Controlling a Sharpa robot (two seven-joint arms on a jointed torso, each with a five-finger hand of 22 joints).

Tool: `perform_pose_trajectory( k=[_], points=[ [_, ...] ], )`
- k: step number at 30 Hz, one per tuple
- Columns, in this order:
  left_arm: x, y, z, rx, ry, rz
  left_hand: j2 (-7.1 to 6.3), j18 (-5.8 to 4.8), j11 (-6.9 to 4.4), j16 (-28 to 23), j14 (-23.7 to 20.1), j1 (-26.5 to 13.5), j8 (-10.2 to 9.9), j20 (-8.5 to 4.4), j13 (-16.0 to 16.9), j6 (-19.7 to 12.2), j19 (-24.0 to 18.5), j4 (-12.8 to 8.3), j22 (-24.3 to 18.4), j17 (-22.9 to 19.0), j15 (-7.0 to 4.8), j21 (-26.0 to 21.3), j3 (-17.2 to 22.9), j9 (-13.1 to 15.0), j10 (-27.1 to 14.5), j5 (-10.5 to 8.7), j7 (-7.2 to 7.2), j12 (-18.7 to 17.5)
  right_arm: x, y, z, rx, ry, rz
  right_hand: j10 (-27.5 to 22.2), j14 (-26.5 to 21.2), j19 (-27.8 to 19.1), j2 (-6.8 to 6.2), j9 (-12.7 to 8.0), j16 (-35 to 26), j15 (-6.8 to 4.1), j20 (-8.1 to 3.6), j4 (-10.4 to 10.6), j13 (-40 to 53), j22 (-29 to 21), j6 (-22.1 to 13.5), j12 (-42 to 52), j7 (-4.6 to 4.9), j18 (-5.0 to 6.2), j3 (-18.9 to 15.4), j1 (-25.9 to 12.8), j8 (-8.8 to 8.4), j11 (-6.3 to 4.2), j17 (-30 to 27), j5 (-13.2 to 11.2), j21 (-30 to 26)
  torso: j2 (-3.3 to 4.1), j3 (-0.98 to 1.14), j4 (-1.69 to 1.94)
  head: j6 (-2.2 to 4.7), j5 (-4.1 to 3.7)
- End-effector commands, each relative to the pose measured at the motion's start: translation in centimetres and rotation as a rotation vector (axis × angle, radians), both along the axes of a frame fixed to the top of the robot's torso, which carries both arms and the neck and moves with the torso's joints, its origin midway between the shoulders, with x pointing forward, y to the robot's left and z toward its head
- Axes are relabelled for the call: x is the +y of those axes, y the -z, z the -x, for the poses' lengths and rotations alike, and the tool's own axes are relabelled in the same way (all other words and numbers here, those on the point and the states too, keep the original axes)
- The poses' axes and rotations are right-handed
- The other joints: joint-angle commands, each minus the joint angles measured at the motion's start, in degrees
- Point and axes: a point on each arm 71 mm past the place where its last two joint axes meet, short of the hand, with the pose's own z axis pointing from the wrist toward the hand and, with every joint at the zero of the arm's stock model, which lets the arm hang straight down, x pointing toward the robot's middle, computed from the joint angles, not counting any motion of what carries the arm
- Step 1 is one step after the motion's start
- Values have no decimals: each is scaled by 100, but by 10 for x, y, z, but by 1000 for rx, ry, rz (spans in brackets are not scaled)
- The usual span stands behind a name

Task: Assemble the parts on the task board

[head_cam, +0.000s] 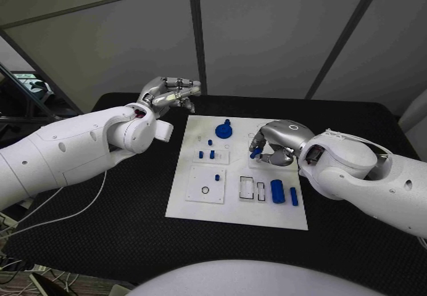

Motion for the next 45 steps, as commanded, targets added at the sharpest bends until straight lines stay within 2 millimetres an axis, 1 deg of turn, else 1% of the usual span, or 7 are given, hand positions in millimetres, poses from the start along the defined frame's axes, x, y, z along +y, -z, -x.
perform_pose_trajectory(
  k=[1, 6, 13, 18, 20, 29, 45],
  points=[
    [-2, -1, 0, -1, 13, 9, 32, -9, -5, -25, -36, 40, 23, 22, -4, -42, -4, -25, -6, -10, -15, -24, -11, 3, -44, -13, 2, 21, 14, -11, 8, -51, -50, -73, 60, 38, 32, -7, -5, 21, -27, 18, 3, 4, 1, 36, -29, 7, -112, 49, 7, -4, -32, -3, 17, 22, 5, -4, -3, 10, 19],
    [-4, -1, -1, 1, 17, 10, 32, -9, -5, -25, -36, 40, 23, 22, -4, -42, -4, -25, -6, -10, -15, -24, -11, 3, -44, -13, 2, 21, 42, -15, 16, -52, -130, -122, 67, 34, 27, -26, -11, 24, -24, 23, -30, 9, 7, 29, -69, 14, -112, 102, -8, -20, -25, 8, 33, 28, 10, -1, 1, -8, 87],
    [-8, 0, -1, 3, 25, 13, 32, -9, -5, -25, -36, 40, 23, 22, -4, -42, -4, -25, -6, -10, -15, -24, -11, 3, -44, -13, 2, 21, 76, -9, 26, -18, -213, -167, 67, 30, 19, -37, -15, 20, -21, 27, -42, 12, 1, 21, -98, 23, -110, 130, -34, -32, -18, 3, 46, 26, 6, -15, 28, -72, 186],
    [-12, 0, -3, 5, 30, 15, 38, -9, -3, -24, -36, 45, 26, 20, -5, -48, -1, -27, -9, -12, -15, -25, -12, 3, -52, -12, 4, 26, 93, 10, 37, 34, -253, -184, 65, 29, 18, -43, -18, 21, -18, 31, -45, 14, 6, 13, -119, 27, -111, 145, -59, -41, -13, 7, 50, 30, 16, 0, -6, -110, 304],
    [-14, 0, -3, 6, 34, 16, 38, -9, -3, -24, -36, 45, 26, 20, -5, -48, -1, -27, -9, -12, -15, -25, -12, 3, -52, -12, 4, 26, 98, 17, 41, 50, -268, -181, 64, 28, 16, -44, -19, 20, -17, 32, -50, 14, 4, 11, -125, 27, -110, 151, -61, -43, -13, 6, 54, 29, 17, 3, -9, -113, 314],
    [-18, 1, -4, 9, 43, 20, 38, -9, -3, -24, -36, 45, 26, 20, -5, -48, -1, -27, -9, -12, -15, -25, -12, 3, -52, -12, 4, 26, 110, 39, 49, 101, -303, -149, 64, 27, 9, -49, -22, 22, -15, 35, -72, 18, -1, 4, -147, 30, -108, 178, -66, -53, -10, 11, 70, 27, 12, 4, 5, -158, 371],
    [-19, 1, -4, 11, 46, 20, 38, -9, -3, -24, -36, 45, 26, 20, -5, -48, -1, -27, -9, -12, -15, -25, -12, 3, -52, -12, 4, 26, 109, 52, 43, 96, -272, -55, 65, 34, -9, -56, -26, 58, -10, 40, -105, 24, -19, -5, -177, 38, -103, 215, -76, -67, -4, 79, 87, 19, 9, 0, 2, -195, 384]
  ],
)
